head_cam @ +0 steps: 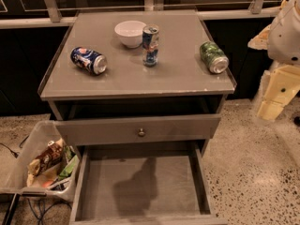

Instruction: Place redbull can into middle drawer

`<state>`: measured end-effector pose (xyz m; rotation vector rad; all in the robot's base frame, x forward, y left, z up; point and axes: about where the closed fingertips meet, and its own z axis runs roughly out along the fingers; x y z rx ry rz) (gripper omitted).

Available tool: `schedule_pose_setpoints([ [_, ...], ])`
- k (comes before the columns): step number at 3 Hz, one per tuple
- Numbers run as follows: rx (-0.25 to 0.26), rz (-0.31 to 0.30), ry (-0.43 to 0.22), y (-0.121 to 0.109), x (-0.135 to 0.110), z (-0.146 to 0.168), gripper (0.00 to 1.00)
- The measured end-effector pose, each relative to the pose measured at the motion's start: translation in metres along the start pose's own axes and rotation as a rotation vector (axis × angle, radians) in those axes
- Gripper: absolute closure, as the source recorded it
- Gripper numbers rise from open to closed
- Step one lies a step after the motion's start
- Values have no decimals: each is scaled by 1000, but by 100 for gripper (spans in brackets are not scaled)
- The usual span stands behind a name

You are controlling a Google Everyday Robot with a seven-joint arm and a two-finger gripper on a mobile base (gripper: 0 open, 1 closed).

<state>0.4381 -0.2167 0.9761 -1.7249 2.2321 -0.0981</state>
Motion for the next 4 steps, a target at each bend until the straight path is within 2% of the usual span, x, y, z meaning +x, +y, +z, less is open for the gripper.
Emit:
schedule_pose_setpoints([
  [1, 0, 0, 0, 0, 0, 0, 0],
  [2, 12, 39, -80, -16, -20, 11, 0],
  [3, 33, 75, -168, -55, -52, 22, 0],
  [4, 99, 118, -293, -102, -79, 11, 0],
])
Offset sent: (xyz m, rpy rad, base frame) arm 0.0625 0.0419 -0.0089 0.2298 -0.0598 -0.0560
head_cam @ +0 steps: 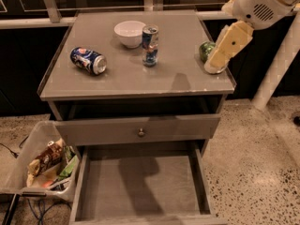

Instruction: Place redbull can into middle drawer

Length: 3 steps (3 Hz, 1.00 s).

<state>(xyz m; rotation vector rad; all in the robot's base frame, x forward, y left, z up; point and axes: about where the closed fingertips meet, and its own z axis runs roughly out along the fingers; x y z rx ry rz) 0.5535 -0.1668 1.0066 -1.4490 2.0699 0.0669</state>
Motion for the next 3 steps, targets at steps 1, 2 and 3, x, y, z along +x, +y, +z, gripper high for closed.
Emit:
schedule_pose_setpoints([
  [1, 0, 0, 0, 0, 0, 0, 0],
  [2, 1, -7, -34, -5, -7, 14, 0],
  [3, -8, 6, -119, -12, -13, 39, 0],
])
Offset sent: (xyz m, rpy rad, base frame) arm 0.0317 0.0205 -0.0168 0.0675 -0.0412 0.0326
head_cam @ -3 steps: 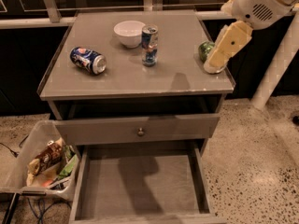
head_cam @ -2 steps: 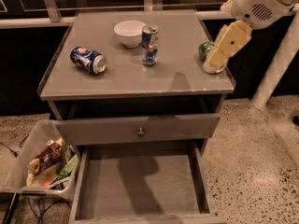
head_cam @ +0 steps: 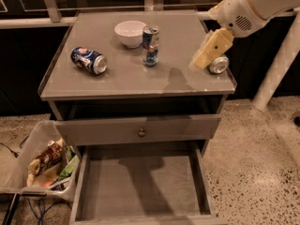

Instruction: Place redbull can into middle drawer

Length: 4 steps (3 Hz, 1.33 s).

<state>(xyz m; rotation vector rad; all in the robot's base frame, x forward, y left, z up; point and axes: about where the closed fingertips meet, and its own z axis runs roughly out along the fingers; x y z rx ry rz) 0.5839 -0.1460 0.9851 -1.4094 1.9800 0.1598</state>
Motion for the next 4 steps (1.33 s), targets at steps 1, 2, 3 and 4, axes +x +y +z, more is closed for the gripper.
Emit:
schedule_pose_setpoints([
  [1, 17, 21, -170, -15, -12, 42, 0],
  [2, 32, 20, -253, -30, -21, 83, 0],
  [3, 40, -25, -282, -38, -39, 118, 0],
  [4, 50, -38, -272, -52, -47, 152, 0],
])
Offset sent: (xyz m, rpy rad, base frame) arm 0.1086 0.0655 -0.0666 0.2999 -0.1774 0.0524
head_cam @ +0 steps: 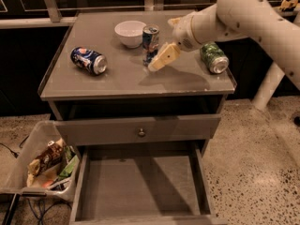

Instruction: Place redbull can into middle drawer

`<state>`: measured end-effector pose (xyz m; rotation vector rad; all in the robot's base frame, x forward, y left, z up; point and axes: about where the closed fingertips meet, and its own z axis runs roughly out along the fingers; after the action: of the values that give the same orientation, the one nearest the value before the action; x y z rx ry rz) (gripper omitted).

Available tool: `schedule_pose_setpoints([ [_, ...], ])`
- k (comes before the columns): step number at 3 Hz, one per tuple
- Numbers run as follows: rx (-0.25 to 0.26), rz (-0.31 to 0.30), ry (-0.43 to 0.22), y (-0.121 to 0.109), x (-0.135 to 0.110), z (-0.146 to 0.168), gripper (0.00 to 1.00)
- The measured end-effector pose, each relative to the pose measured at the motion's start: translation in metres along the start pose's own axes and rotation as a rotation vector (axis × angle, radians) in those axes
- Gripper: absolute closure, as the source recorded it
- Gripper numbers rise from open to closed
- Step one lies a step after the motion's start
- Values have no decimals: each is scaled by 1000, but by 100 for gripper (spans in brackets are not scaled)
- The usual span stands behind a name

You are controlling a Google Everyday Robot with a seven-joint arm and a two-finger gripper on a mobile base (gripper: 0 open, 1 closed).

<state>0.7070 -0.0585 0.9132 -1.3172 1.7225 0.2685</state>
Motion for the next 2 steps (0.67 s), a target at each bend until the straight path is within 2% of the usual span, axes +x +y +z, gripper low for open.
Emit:
schedule_pose_setpoints([
  [2, 17, 39, 21, -22, 14, 43, 0],
])
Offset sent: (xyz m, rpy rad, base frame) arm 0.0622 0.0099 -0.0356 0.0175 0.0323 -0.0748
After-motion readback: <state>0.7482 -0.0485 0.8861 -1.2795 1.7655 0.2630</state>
